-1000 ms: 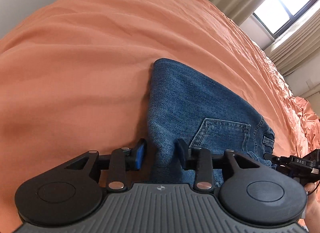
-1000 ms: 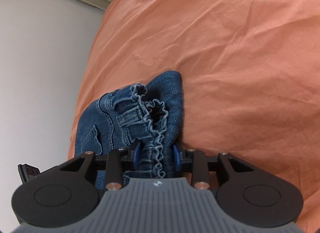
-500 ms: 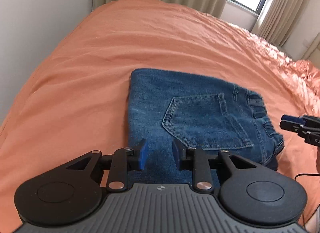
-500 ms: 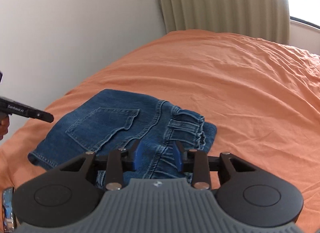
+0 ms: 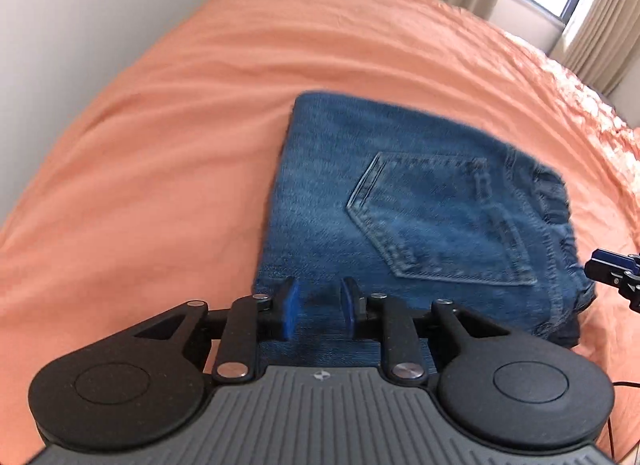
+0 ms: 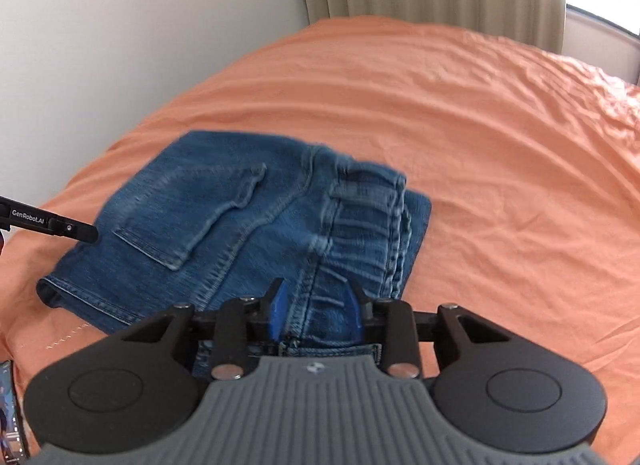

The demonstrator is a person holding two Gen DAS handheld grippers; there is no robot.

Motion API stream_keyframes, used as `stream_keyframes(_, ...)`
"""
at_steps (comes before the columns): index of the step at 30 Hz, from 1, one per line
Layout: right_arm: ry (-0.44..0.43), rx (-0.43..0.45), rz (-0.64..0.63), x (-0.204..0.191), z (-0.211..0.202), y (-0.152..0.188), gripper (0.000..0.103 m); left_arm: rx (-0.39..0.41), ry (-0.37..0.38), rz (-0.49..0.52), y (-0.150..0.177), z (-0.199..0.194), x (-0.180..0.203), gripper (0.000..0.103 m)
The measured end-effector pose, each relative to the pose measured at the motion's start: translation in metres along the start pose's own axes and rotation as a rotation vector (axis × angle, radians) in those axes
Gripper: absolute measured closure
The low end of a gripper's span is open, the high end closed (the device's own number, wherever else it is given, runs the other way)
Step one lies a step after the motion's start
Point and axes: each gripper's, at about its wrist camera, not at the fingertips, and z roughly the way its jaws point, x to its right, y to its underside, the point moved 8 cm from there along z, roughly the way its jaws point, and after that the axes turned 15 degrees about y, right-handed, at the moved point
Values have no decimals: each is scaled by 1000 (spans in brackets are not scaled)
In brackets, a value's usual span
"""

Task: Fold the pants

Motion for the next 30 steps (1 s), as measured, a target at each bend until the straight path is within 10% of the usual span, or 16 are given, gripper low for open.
stream_keyframes(16, 1, 375, 10, 5, -230, -30, 31, 440, -114, 183, 3, -193, 153, 50)
stream_keyframes(18, 0, 406, 16, 5, -251, -21, 22, 493, -147, 225, 11, -209, 170, 25)
stream_keyframes(30, 106, 437, 67, 18, -312, 52, 22, 572, -284, 301, 81, -214, 224, 0)
